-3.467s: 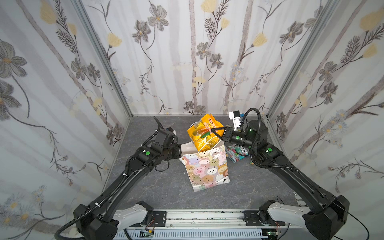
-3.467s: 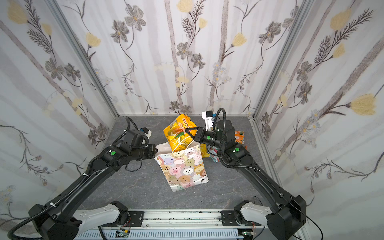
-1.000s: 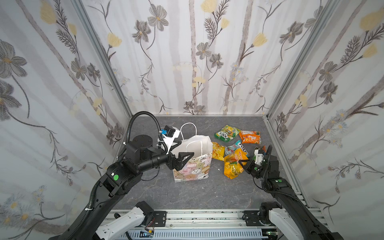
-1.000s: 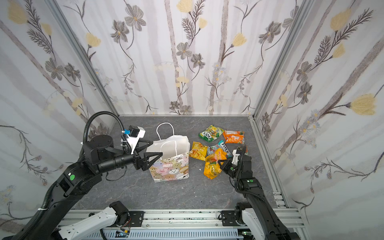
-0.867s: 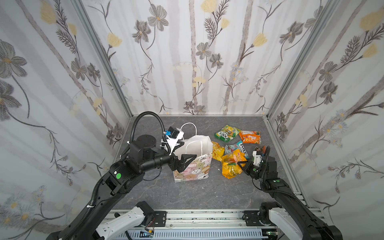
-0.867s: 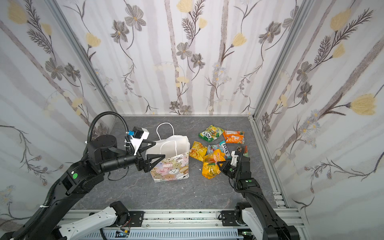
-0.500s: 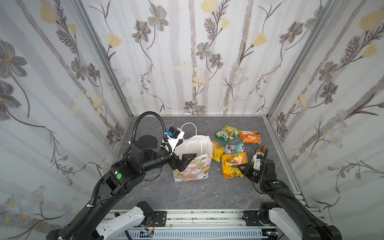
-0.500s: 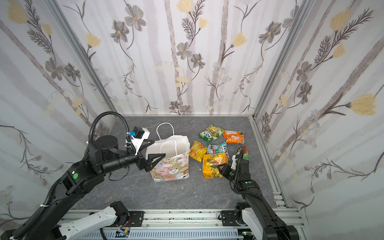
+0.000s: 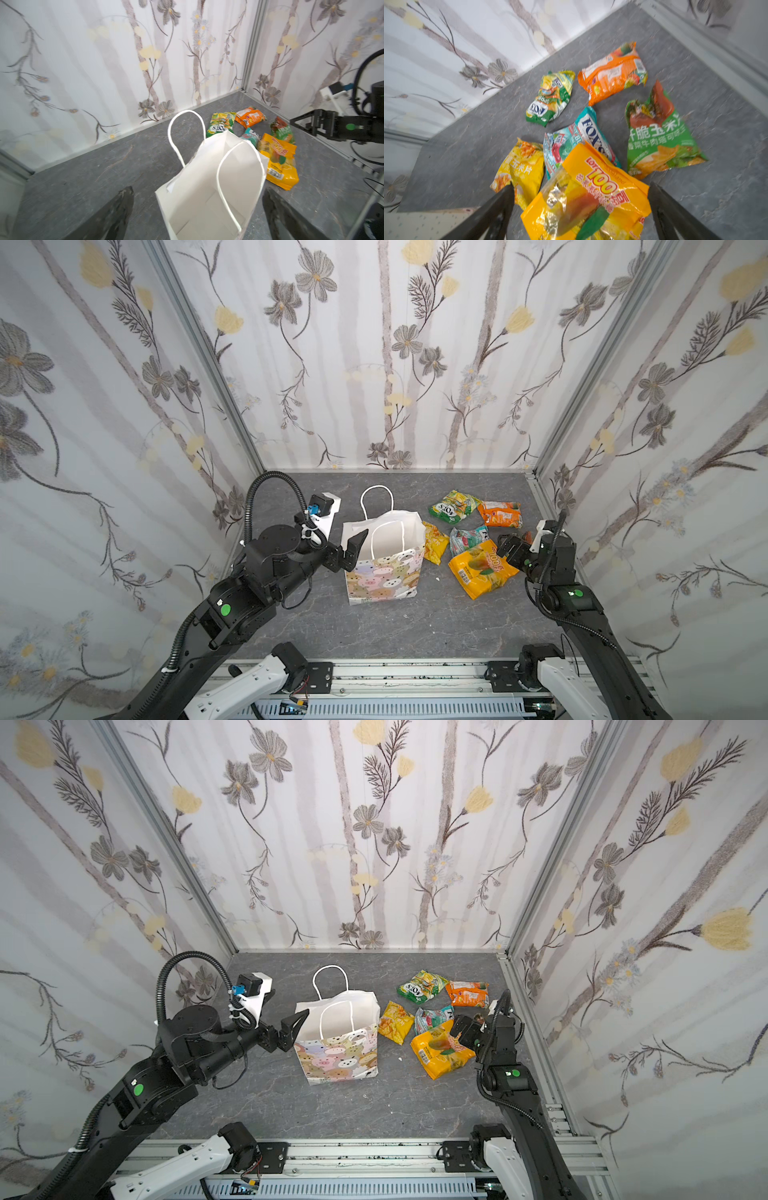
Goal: Take the snacks out of the paper bag
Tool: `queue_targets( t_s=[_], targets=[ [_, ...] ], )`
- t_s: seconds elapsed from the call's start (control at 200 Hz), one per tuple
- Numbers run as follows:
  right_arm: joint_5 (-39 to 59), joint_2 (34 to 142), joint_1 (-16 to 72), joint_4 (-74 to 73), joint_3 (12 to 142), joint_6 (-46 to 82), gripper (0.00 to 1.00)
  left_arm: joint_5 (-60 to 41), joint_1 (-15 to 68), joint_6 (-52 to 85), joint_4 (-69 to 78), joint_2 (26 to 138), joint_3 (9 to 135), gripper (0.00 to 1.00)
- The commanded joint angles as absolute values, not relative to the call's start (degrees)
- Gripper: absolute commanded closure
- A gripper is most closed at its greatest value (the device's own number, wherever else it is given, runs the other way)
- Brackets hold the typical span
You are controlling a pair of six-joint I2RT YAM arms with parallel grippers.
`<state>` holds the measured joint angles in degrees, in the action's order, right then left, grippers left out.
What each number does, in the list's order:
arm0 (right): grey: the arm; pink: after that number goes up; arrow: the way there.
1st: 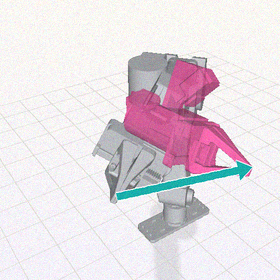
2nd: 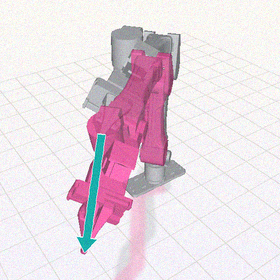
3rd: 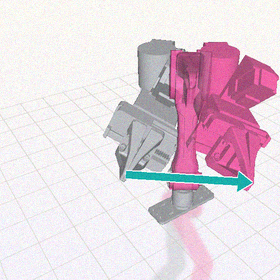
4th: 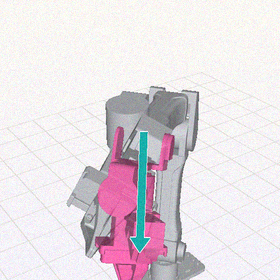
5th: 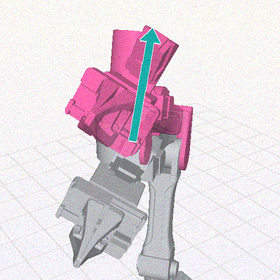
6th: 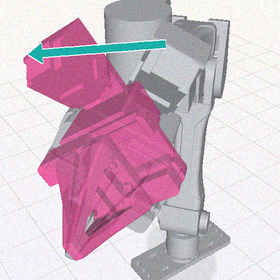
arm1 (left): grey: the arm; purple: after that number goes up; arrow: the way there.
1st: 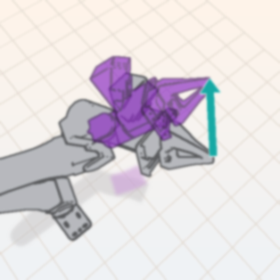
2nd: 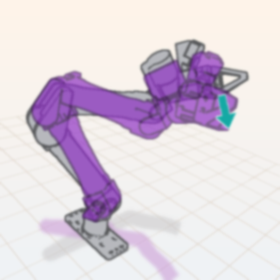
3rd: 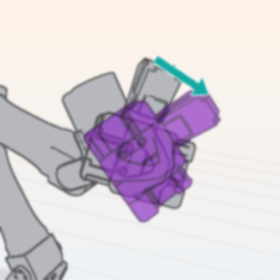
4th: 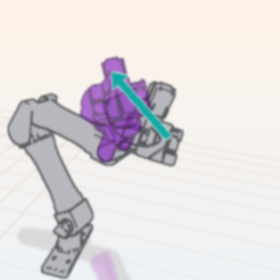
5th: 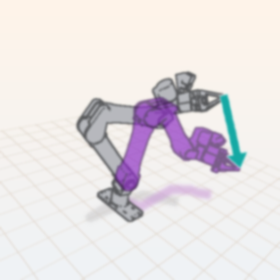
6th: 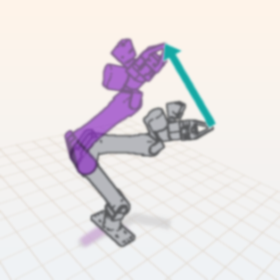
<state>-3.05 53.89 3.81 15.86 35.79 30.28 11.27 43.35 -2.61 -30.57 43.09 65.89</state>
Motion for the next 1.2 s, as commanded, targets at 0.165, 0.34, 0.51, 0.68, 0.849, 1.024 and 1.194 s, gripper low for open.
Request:
queue_targets(
  t_s=[0.165, 0.34, 0.51, 0.68, 0.849, 1.024, 1.194],
  targets=[
    [-16.17, 58.45, 1.72, -5.04, 34.73, 22.35, 0.01, 42.8, 41.47, -7.19, -15.38, 38.24, 53.38, 0.0],
    [-22.43, 63.01, 1.41, -27.11, 25.2, 17.96, 0.01, 43.66, 32.34, -4.22, -10.69, 37.79, 44.2, 0.0],
    [-25.19, 71.07, 1.41, -47.52, 17.07, 12.24, 0.01, 42.1, 23.95, -2.7, -1.65, 40.31, 33.95, 0.0],
    [-20.33, 80.79, 1.38, -76.39, 8.1, 6.88, 0.01, 40.34, 17.01, 2.68, 9.44, 44.8, 24.52, 0.0],
    [-12.58, 83.05, 1.83, -71.88, 10.87, 3.77, 0.0, 32.88, 12.26, -0.83, 30.24, 49.69, 12.78, 0.0],
    [-13.26, 85.86, 2.26, -75.73, 10.68, 3.12, 0.0, 21.17, 9.21, -2.36, 49.28, 63.9, 9.14, 0.0],
    [-14.94, 85.73, 2.89, -76.17, 10.37, 2.83, 0.0, 12.77, 5.8, -2.68, 65.3, 82.72, 12.88, 0.0]
  ],
)
